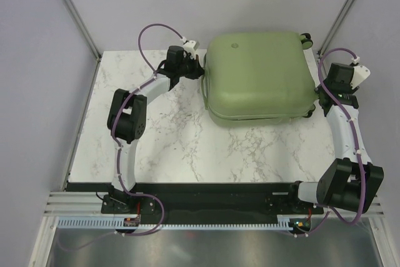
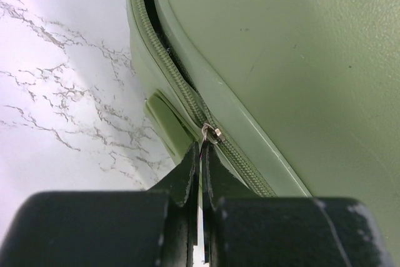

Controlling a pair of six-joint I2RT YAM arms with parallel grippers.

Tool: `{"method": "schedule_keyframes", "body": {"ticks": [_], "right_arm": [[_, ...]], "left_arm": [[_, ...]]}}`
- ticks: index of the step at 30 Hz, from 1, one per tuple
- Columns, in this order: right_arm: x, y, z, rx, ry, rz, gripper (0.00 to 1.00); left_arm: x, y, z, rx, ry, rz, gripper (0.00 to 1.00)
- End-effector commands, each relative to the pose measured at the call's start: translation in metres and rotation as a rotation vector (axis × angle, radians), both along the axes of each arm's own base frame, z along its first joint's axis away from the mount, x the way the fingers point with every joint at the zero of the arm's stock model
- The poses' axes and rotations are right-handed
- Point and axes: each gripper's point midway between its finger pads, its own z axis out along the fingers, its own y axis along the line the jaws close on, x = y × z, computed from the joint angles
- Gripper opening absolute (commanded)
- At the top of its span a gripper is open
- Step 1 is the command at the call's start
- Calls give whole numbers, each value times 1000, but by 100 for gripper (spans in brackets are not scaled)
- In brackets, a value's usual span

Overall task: Pack the luggage
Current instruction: Zip the luggage at the center of the board.

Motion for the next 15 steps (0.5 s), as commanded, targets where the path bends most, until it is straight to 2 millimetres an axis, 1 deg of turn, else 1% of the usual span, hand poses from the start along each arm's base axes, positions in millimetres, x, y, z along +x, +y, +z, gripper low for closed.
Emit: {"method": "schedule_keyframes", "body": {"ticks": [1,2,3,5,6,8,9,10,12,13,14,15], "right_arm": [[-13,-11,-18,-52,116,14,0],[-13,-12,-19,-53,120,15,0],[-12,-12,-18,-60,118,21,0],[-10,-14,-18,-68,121,21,0],[-9,-15,-18,-75,127,24,0],[-6,-16,-18,-82,132,28,0],[-3,-17,-18,-90,137,37,0],[0,-18,-16,-93,131,42,0],[6,-19,-19,-98,139,50,0],[10,-20,-16,-104,133,58,0],[15,-20,-19,-102,139,69,0],[19,-20,-19,-102,137,78,0]], "left_arm": [[35,61,-11,48,-16,197,2],[32,60,-11,43,-21,190,2],[23,59,-13,42,-13,178,2],[13,57,-14,32,-11,167,2],[1,58,-19,36,6,159,2],[-11,54,-21,33,9,138,2],[-22,54,-27,38,29,130,2],[-29,50,-30,39,38,116,2],[-43,47,-37,43,56,98,2],[-49,43,-41,46,65,90,2],[-56,42,-47,51,79,82,2],[-60,39,-48,52,84,73,2]]}}
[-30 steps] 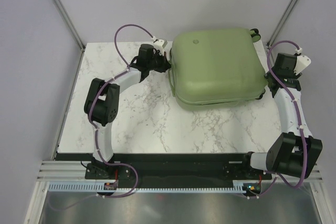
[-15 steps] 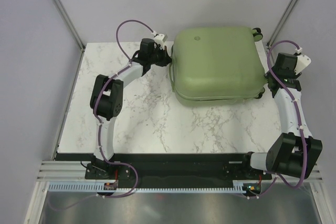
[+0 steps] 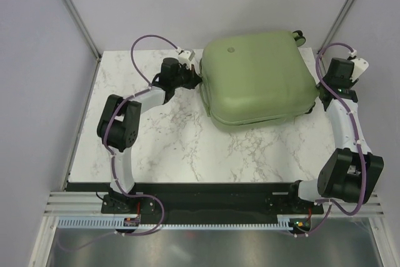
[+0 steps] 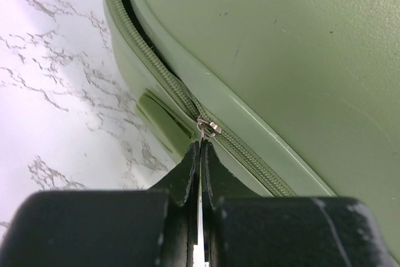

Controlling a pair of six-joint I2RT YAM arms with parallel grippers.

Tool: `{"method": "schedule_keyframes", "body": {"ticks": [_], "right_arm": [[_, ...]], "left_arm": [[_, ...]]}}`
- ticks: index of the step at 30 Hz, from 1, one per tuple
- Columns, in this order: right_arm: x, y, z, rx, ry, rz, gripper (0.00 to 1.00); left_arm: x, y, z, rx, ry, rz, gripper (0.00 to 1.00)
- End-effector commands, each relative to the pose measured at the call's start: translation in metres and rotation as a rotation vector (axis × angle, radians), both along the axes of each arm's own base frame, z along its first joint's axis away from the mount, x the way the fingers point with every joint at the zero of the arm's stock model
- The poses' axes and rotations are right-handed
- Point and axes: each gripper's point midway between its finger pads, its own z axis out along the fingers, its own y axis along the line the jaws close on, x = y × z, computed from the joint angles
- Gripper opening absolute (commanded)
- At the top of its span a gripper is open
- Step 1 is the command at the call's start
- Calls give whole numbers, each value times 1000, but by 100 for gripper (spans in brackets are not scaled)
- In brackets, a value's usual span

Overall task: Pack the luggage
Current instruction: Zip the luggage at the center of the board.

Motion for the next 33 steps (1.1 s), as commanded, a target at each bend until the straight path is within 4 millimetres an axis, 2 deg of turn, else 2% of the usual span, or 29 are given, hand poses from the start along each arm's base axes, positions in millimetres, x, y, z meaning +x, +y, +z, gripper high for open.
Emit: {"method": "schedule_keyframes", "body": {"ticks": [1,3,4,5,14,16,17,18,20,23,24,27,33], "right_arm": [[4,-12,-19,-46,114,40,0],[12,-12,-23,-47,122,63,0],[17,-13,-20,-54,116,70,0],[21,-14,-25,-62,130,86,0],[55,-18,-35,-99,151,171,0],[60,-19,-35,-111,157,192,0],[61,-19,-35,-119,159,199,0],[63,-20,-34,-126,158,206,0],[65,-20,-34,-139,164,222,0],[66,-20,-35,-135,158,221,0],[65,-20,-39,-128,160,221,0],[67,-17,-39,-120,152,232,0],[65,-20,-38,-157,171,251,0]], "left_arm": [[-24,23,-42,81,135,66,2],[-36,19,-47,83,154,43,2],[-41,15,-42,81,147,29,2],[-49,15,-47,88,160,22,2],[-106,2,-47,117,184,-62,2],[-116,-2,-37,114,171,-77,2],[-123,2,-41,122,183,-73,2],[-126,3,-31,115,165,-68,2],[-133,12,-35,128,177,-33,2],[-131,21,-38,159,170,0,2],[-129,24,-45,171,182,6,2],[-114,27,-41,153,185,47,2],[-74,65,-32,141,159,171,2]]}}
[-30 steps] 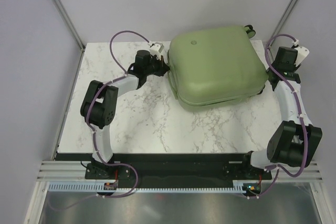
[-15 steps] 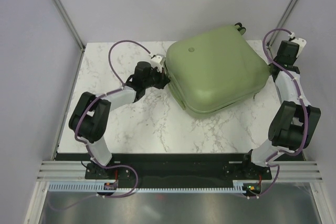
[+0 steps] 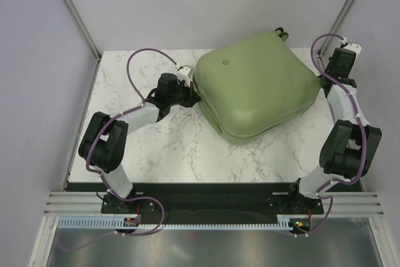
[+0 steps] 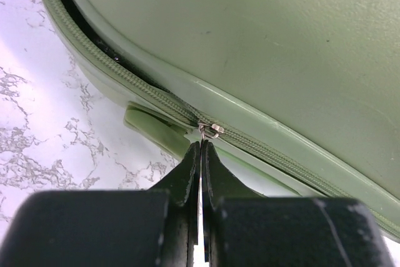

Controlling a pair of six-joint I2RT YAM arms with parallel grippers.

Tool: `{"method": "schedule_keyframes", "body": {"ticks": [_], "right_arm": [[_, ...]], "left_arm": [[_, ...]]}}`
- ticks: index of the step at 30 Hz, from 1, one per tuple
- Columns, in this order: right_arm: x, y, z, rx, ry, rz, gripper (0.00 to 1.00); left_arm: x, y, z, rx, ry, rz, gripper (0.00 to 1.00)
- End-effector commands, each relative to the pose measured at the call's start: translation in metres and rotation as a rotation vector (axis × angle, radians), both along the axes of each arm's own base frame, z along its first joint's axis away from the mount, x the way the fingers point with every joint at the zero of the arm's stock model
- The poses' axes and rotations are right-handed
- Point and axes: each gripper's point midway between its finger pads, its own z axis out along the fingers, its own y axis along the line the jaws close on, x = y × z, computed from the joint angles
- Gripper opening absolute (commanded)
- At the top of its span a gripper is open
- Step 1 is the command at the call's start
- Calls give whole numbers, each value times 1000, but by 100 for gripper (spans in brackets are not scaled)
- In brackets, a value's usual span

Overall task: Pack the luggage
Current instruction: Zip the luggage at the center of the board.

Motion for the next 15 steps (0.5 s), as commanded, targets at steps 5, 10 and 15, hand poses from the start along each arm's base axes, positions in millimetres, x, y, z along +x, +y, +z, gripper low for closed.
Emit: {"method": "schedule_keyframes", "body": {"ticks": [5,10,15], "right_arm": [[0,11,-25,-10,103,91,0],[-1,11,-27,-29,120,112,0],[0,11,-28,-39,129,131,0]], "left_arm": [[46,79,-27,116,54,229,2],[68,95,-17,113,27,265,2],[82,103,-17,125,18,271,2]]}}
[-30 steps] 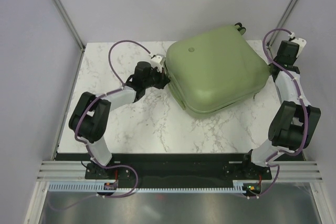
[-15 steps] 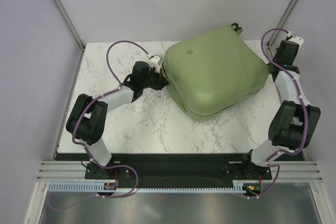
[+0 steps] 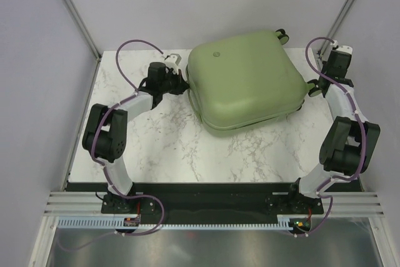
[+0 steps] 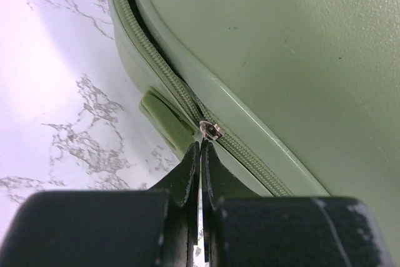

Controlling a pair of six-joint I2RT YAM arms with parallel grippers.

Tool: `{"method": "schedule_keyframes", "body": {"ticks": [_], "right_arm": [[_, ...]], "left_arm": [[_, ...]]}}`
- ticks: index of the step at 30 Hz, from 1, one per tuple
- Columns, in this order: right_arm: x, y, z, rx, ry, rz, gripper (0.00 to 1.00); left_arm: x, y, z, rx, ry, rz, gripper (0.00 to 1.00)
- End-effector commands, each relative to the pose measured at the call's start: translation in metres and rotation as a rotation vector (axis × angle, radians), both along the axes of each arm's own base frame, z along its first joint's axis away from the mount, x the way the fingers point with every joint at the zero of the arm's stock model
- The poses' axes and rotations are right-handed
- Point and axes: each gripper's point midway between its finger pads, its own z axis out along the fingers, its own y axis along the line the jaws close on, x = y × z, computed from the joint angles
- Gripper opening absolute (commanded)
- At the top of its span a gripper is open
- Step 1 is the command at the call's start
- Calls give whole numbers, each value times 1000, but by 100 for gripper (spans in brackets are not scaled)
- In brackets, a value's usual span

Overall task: Pack the luggage
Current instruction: Zip the luggage at the center of the board.

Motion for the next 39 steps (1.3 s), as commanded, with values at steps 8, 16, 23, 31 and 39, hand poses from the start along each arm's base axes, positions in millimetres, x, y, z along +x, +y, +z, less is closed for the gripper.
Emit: {"method": "schedule_keyframes", "body": {"ticks": [8,16,23,31,39], "right_arm": [[11,23,-4,57,6,128,0],[8,25,16,143,-11,64,24],[-14,-6,50,224,-19,-151,66],[-37,32,56,506,-4,-205,70],[-12,89,66,676,-95,-272,72]], "left_arm": [[15,43,-26,96,45,93,2],[-9,29,-37,88,80,46,2],[-24,11,-41,74,96,10,2],[-23,6,-39,70,90,-10,2],[-27,5,-40,68,95,-13,2]]}}
